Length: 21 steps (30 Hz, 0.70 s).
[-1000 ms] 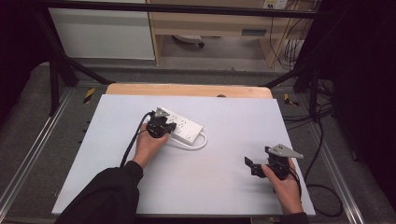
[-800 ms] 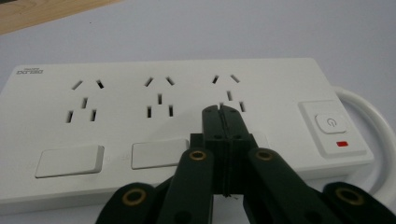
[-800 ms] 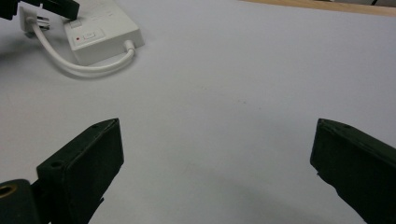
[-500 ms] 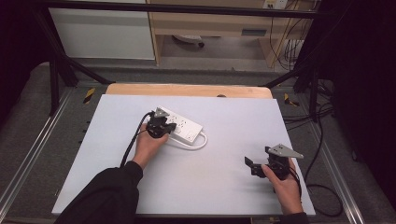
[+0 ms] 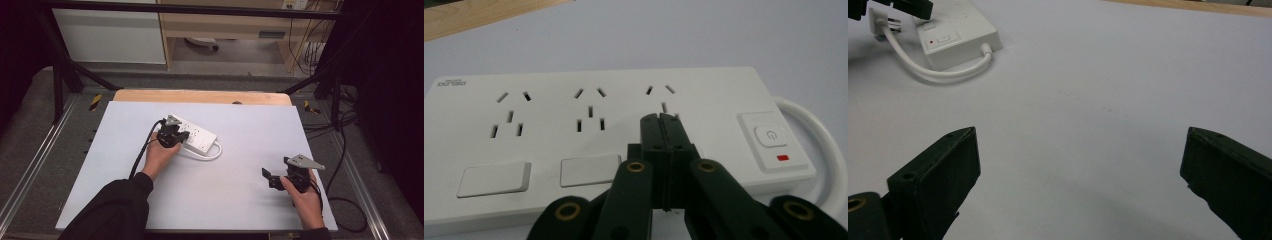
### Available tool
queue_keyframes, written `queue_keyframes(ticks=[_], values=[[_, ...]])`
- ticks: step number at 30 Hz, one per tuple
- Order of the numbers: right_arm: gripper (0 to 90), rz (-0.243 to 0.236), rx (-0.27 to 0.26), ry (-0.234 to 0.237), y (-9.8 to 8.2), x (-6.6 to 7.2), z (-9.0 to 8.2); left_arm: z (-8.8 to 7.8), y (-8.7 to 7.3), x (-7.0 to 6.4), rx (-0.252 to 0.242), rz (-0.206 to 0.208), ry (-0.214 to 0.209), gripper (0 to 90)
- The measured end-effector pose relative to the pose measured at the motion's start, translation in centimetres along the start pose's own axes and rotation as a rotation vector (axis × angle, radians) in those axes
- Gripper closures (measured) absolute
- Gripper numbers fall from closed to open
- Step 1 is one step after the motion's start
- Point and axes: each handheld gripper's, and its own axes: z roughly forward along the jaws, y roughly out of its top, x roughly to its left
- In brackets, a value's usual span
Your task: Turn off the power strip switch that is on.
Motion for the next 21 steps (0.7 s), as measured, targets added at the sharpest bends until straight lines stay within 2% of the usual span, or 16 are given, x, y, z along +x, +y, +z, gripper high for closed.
queue_keyframes(ticks=[14,21], values=[[3.1,-0.002,0.001,0.001,0.00,0.00,0.00,-0.08,0.23,-0.22,-0.026,-0.005,-0.003,83.4],[3.1,-0.002,0.002,0.002,0.00,0.01,0.00,-0.25,0.36,-0.29,-0.040,-0.010,-0.001,75.8]])
